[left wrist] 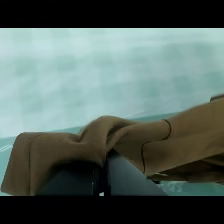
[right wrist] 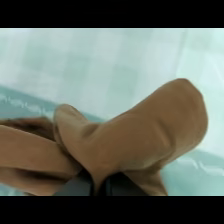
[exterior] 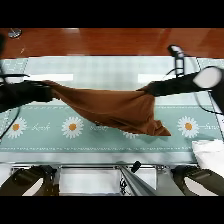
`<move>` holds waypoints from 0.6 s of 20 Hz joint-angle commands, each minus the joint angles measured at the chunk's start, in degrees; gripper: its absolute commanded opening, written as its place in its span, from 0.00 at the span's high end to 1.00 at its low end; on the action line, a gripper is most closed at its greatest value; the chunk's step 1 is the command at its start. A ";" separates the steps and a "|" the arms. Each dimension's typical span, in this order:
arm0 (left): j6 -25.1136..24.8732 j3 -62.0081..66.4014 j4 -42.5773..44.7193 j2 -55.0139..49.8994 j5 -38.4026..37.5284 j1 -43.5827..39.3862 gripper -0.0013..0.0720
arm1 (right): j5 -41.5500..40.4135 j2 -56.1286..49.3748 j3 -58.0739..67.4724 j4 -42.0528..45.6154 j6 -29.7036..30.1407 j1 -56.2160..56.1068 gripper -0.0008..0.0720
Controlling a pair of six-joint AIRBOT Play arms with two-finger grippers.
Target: Fold the shirts.
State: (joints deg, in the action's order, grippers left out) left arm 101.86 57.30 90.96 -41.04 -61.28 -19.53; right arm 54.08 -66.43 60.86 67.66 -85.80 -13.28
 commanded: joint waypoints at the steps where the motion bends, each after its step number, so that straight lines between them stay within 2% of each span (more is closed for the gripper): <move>1: 0.46 -0.15 2.99 -10.08 0.79 0.04 0.95 | -15.13 -10.40 -1.46 -4.59 -0.17 -2.67 0.94; 4: 0.46 -0.15 1.20 -17.53 5.18 0.04 0.95 | -15.80 -13.90 -1.46 -3.08 -0.11 -2.49 0.91; 6: 0.48 -0.15 -0.63 -21.46 7.65 0.09 0.95 | -15.54 -13.68 -1.40 0.35 0.02 -2.47 0.57; 7: 0.48 -0.13 -1.31 -23.06 8.20 0.09 0.95 | -15.08 -12.87 -1.40 2.62 0.72 -2.47 0.50; 9: 0.31 -0.09 -1.33 -24.65 8.00 0.28 0.94 | -13.07 -10.05 -1.40 9.66 1.42 -2.25 0.49; 10: 0.24 -0.04 -1.31 -24.70 7.61 0.90 0.87 | -11.02 -7.87 -1.40 14.38 1.46 -1.68 0.45; 11: 0.24 0.28 -1.31 -24.61 6.32 1.99 0.72 | -8.31 -5.49 -1.40 19.45 1.46 -0.55 0.39; 12: 0.26 0.85 -1.31 -24.63 4.35 3.28 0.62 | -5.11 -3.21 -1.42 24.06 1.44 0.94 0.34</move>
State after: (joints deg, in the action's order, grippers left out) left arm 102.30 57.52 90.21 -64.18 -54.63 -18.11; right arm 43.07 -74.19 59.46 78.19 -84.77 -14.39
